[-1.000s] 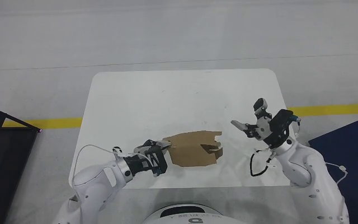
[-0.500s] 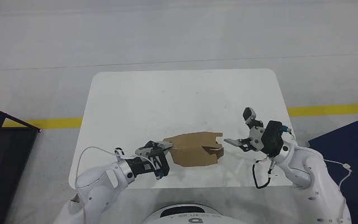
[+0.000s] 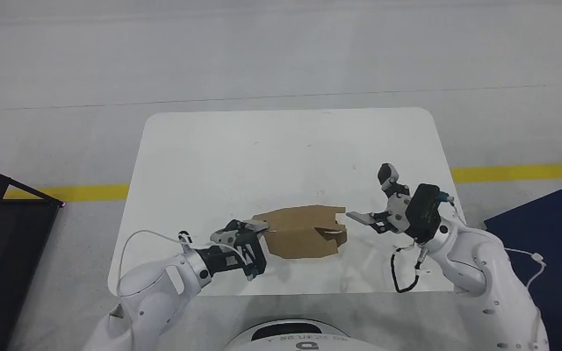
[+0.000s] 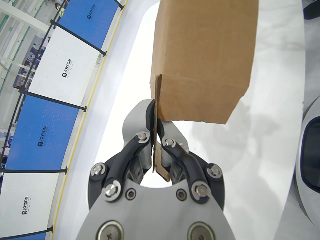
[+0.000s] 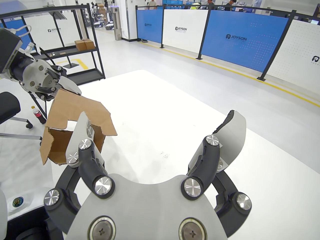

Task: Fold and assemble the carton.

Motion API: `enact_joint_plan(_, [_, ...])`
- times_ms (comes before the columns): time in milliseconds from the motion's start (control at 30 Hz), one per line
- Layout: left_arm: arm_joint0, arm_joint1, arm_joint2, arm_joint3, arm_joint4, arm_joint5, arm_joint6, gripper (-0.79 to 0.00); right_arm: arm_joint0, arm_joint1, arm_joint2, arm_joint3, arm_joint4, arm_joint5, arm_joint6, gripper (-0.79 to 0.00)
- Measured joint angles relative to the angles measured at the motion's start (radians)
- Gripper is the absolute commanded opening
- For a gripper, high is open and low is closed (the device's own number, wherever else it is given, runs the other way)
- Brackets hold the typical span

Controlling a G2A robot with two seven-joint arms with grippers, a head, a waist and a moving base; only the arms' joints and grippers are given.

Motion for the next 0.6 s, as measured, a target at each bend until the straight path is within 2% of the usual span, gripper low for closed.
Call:
enact_joint_plan(367, [-0.004, 0.005, 0.008, 0.002, -0.008, 0.016, 0.006, -0.785, 0.038, 0.002, -0.087, 0.012, -0.031, -0.005, 0.049, 0.0])
enact_joint_plan(600, [-0.009, 0.007, 0.01, 0.006, -0.034, 0.02, 0.011, -0.785, 0.045, 0.009, -0.111, 0.006, -0.087, -0.052, 0.076, 0.0])
